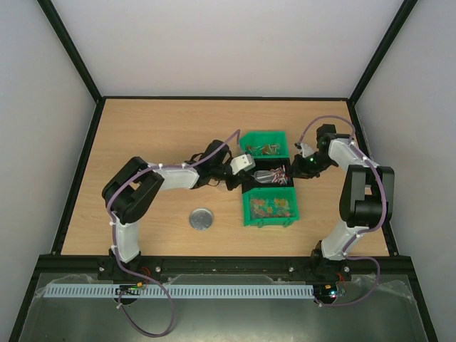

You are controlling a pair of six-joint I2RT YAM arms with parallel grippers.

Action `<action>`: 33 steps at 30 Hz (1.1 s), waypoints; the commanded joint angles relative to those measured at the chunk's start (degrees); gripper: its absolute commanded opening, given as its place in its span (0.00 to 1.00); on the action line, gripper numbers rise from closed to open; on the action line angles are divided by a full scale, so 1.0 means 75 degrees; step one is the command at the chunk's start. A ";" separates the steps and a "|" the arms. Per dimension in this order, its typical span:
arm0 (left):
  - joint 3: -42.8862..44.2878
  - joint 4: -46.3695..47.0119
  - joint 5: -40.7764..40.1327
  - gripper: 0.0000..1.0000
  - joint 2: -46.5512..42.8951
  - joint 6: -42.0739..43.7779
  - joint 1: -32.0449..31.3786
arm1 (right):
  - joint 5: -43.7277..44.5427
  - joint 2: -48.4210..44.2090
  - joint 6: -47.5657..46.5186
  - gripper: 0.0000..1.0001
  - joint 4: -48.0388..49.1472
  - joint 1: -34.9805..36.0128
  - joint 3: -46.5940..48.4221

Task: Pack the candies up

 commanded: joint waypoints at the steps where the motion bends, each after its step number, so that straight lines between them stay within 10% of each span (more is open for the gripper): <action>1: -0.0409 0.1415 -0.0086 0.02 -0.0497 -0.0032 0.0075 | -0.0519 0.0094 -0.0655 0.01 -0.0689 0.0136 0.0075; 33: -0.0212 0.1681 -0.0447 0.02 0.0101 0.0472 -0.0496 | -0.0420 0.0151 -0.0727 0.01 -0.0759 0.0082 0.0135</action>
